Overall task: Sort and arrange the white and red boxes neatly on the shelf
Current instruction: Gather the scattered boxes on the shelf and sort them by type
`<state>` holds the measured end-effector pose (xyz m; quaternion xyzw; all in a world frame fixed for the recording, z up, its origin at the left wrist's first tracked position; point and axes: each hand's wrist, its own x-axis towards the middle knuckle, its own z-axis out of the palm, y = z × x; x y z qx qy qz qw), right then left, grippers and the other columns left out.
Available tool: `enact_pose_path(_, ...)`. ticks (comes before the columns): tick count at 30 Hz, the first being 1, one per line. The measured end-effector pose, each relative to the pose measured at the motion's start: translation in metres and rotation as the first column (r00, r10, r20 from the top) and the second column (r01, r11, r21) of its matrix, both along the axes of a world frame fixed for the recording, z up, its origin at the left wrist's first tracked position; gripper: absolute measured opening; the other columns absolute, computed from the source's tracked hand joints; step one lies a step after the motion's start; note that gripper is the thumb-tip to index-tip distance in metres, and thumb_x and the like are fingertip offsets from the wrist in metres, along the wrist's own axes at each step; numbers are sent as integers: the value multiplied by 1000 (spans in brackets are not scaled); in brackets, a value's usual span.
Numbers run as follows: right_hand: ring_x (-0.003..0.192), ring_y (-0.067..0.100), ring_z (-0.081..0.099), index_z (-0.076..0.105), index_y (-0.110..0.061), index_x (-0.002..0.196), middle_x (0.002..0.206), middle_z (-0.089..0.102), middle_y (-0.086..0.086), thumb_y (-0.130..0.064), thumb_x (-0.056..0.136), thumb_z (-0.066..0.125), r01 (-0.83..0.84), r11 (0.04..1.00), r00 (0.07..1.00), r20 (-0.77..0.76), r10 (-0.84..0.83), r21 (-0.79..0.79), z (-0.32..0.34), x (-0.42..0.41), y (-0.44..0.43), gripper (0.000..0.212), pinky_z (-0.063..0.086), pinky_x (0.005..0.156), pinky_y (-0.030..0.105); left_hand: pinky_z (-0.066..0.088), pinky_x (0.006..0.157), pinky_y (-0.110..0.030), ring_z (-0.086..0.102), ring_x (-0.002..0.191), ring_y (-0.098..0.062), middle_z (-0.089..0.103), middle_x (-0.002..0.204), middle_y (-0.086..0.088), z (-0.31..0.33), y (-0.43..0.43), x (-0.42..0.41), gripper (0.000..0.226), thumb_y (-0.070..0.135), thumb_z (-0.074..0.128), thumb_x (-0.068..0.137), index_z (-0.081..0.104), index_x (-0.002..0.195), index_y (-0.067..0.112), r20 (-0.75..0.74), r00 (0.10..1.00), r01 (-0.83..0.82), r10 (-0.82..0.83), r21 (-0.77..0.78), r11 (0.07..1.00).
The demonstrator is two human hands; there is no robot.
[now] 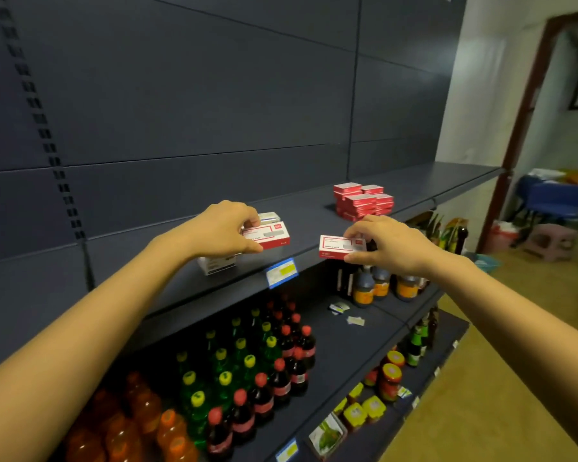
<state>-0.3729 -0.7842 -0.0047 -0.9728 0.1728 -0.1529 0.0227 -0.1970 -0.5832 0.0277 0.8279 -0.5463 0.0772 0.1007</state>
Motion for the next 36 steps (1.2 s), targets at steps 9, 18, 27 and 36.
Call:
enact_pose_path(9,108,16,48,52,-29,120,121,53,-5,-49,82,59,76,997,997,24,-76,-3,1,-8,-125,43,48,83,39,42,76,-25,51,90,-13,59,117,-8,3,-146,9,44,32,67,80,53,116,12,-29,997,74,-75,-19,997)
enact_pose_path(18,107,15,48,52,-27,122,120,53,-3,-48,83,58,67,998,998,6,-68,17,18,23,-250,45,48,86,42,51,87,-41,60,96,-21,63,113,-6,10,-269,28,38,31,68,79,58,111,11,-90,995,45,-51,-66,997)
enact_pose_path(27,110,12,46,51,-30,124,121,52,-7,-50,84,56,-36,997,999,43,33,70,12,67,-328,45,46,86,39,50,87,-32,59,100,-17,62,118,-5,1,-326,49,41,32,67,81,55,115,12,-181,983,-27,20,-37,999)
enact_pose_path(36,112,11,47,50,-33,125,122,53,-10,-49,83,58,-296,954,955,30,295,48,11,117,-368,45,44,85,36,43,77,-14,55,100,-10,58,113,4,-3,-342,49,40,31,64,82,55,119,17,-268,956,-129,122,-9,992)
